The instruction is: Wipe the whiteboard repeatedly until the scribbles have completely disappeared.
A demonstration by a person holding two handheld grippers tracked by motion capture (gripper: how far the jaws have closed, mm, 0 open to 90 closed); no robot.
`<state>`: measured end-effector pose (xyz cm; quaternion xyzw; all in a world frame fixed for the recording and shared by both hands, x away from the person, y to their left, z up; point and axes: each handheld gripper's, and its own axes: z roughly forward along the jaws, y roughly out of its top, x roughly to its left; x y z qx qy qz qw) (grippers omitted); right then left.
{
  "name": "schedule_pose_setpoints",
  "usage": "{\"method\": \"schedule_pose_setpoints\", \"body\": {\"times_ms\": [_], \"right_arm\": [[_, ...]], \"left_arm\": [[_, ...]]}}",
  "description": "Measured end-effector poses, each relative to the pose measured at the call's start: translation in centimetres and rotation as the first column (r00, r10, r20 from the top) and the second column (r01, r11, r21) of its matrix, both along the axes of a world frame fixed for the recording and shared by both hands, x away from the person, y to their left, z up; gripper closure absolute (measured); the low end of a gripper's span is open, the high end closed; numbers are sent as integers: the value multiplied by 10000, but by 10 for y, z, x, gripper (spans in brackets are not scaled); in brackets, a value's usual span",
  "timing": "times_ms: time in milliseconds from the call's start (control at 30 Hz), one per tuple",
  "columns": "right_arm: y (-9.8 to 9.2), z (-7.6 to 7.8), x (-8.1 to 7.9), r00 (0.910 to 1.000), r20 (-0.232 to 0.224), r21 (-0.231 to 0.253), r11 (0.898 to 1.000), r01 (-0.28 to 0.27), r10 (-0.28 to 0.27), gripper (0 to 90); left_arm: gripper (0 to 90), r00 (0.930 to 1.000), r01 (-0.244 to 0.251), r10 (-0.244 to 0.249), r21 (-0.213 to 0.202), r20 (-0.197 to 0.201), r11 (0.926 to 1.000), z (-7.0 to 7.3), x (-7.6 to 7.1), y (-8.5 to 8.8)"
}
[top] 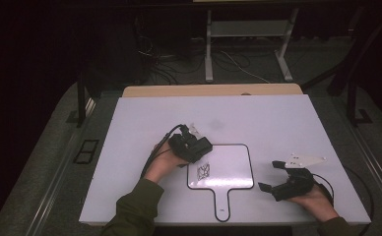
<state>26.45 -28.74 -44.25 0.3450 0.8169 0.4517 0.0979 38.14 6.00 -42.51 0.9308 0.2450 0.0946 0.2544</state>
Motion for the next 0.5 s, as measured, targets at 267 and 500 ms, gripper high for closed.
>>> {"method": "schedule_pose_setpoints", "body": {"times_ms": [267,500], "right_arm": [[0,0,0,10000,-6,-7,10000,-17,17,0],[0,0,0,10000,-20,-21,10000,-8,8,0]], "left_arm": [[394,9991,413,-415,-193,-103,9990,-1,-5,-13],[393,9955,933,-936,-227,-123,9954,-1,-12,-31]]}}
